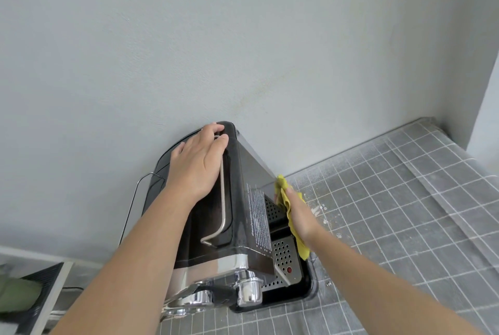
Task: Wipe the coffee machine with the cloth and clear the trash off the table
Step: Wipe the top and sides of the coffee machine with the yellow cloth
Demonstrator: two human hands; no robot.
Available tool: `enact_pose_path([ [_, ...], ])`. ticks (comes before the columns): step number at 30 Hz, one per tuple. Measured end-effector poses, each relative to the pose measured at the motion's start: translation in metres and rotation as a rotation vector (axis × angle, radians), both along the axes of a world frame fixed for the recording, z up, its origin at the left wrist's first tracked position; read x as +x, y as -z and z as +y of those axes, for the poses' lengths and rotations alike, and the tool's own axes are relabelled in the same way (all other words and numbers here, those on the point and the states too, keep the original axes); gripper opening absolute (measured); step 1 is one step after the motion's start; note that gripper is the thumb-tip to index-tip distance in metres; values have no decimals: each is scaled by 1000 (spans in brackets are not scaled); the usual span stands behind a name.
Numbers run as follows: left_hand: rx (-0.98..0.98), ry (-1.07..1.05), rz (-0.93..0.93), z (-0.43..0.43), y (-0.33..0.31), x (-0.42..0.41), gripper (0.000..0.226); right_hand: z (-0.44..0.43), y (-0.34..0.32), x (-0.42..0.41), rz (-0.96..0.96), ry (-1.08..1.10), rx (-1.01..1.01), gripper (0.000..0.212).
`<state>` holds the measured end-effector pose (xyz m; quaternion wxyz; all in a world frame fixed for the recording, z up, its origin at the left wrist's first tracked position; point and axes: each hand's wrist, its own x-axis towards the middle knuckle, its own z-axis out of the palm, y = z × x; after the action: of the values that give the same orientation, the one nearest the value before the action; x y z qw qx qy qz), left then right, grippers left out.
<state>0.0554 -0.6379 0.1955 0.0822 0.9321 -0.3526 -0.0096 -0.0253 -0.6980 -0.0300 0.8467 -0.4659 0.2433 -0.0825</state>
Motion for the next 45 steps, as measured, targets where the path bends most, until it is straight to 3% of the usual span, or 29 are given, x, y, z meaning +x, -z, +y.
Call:
enact_pose_path([
  [4,-8,-1,-16,-1,-1,-1,38,40,17,-51,4,83,-343,49],
  [10,-8,-8,-16,0,-2,-2,38,6,-18,-26,137,61,-94,46],
  [13,-2,-5,-18,0,-2,-3,38,-16,-62,1,46,13,-63,45],
  [16,0,-9,-28,1,-2,-1,38,-12,-103,5,-228,10,-140,42],
  [20,-8,-4,-28,0,-2,-1,39,14,-107,-25,-360,48,-349,43],
  [26,-20,-10,-24,0,-1,-2,39,-10,-123,6,-250,24,-369,52],
  [30,-23,-3,-13,0,-1,0,39,8,-146,-10,-380,69,-440,41],
  [35,-13,20,13,1,-1,2,42,70,-123,-85,-538,171,-639,31],
  [37,-67,40,61,3,-4,4,43,66,-126,-80,-541,182,-649,34],
  [41,-388,31,297,14,-14,4,44,25,-143,-30,-442,172,-530,31],
  [45,-333,25,226,42,-14,-3,41,4,-152,-4,-380,131,-547,34],
])
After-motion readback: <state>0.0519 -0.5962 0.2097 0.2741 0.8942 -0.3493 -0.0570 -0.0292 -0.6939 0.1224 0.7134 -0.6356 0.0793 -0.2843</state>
